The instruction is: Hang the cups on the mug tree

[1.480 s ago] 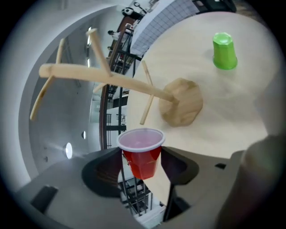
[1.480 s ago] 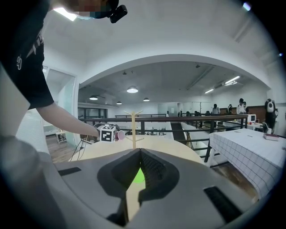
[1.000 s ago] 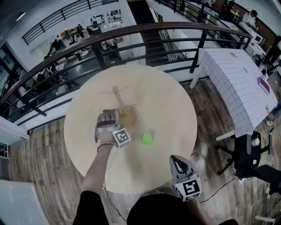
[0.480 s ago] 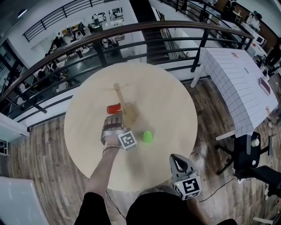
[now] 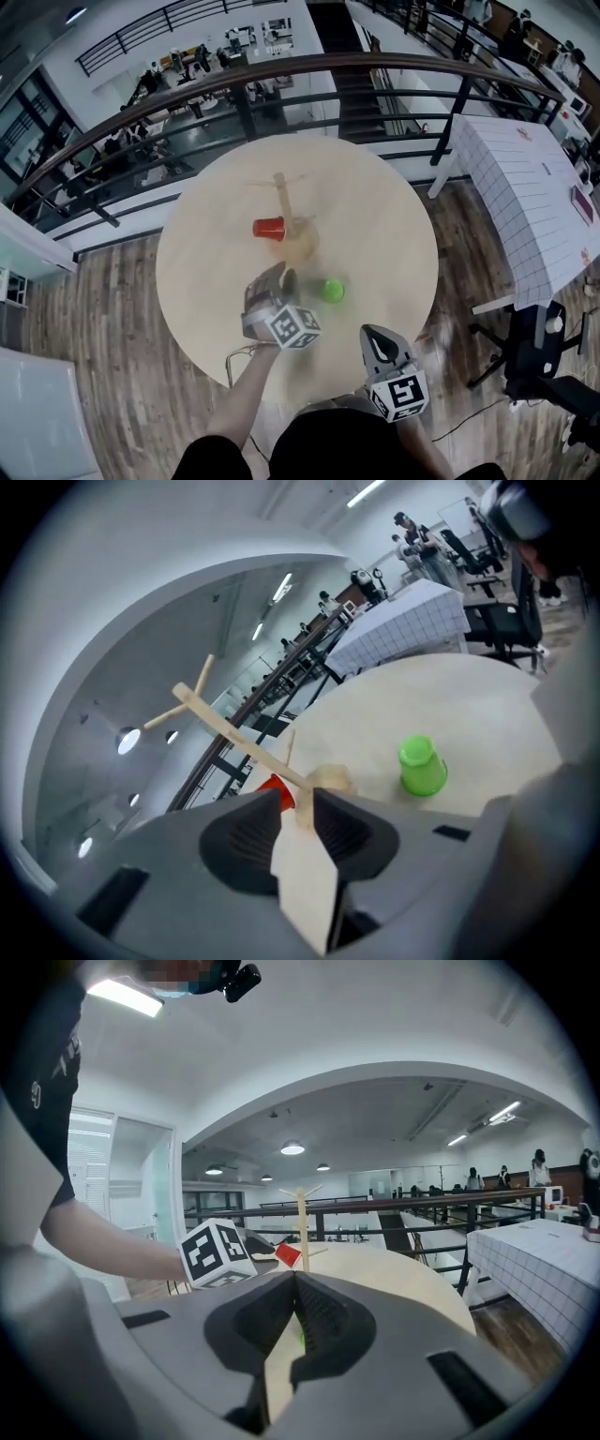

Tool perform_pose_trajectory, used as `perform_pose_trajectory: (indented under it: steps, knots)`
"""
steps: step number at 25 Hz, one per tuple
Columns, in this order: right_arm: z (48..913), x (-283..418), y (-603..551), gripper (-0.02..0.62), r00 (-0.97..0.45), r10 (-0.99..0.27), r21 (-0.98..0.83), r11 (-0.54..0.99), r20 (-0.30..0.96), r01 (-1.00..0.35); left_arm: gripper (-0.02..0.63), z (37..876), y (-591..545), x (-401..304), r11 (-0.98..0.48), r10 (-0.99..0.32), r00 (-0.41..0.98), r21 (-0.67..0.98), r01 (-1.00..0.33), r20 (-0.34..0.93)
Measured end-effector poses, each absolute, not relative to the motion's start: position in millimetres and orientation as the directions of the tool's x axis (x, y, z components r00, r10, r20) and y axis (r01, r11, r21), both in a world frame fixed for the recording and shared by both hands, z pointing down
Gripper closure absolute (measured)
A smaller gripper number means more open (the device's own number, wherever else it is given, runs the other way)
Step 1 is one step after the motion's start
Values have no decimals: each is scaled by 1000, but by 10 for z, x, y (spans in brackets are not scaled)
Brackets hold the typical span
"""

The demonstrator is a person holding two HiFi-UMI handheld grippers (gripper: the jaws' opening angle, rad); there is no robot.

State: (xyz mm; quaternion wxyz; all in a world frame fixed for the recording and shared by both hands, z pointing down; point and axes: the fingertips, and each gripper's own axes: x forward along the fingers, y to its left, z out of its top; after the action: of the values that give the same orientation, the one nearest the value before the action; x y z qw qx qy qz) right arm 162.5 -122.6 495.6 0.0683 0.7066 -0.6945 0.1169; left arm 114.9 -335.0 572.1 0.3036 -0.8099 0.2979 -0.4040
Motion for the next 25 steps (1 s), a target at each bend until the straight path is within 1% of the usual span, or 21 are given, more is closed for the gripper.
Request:
perform_pose_trajectory:
  steps: [1,4,9,12,14,16,18,25]
  knots:
    - [4952,1589,-1252,586,-3,-967,-67,-15,257,-998,506,5684,-3296,1103,-641,-730,501,-720,-265,465]
    - [4945,1450,-1248,586,-35,-968,-63,19,249,-998,545,5626,-3076,913,-661,-729,510,-663,-351,457]
    - [4917,1289,-1340,586,-85,-968,-62,72,238,-995,581,5563,-2800,623,-699,-713,526,-522,-489,463]
    - [4882,1228,-1425,586,-106,-969,-65,94,225,-993,592,5491,-2635,507,-724,-687,556,-385,-572,468]
    - [4852,1191,-1449,586,-119,-970,-71,106,214,-992,592,5447,-2499,426,-730,-668,585,-251,-636,459]
    - [4827,1162,-1467,586,-128,-971,-76,114,203,-991,592,5366,-2380,353,-713,-663,613,-112,-692,430]
    - [4814,1136,-1489,586,-132,-972,-80,118,195,-990,592,5310,-2288,311,-697,-663,631,-27,-716,403]
    - [4810,1051,-1518,586,-144,-969,-60,134,200,-989,592,5343,-2189,197,-689,-659,622,-9,-725,423]
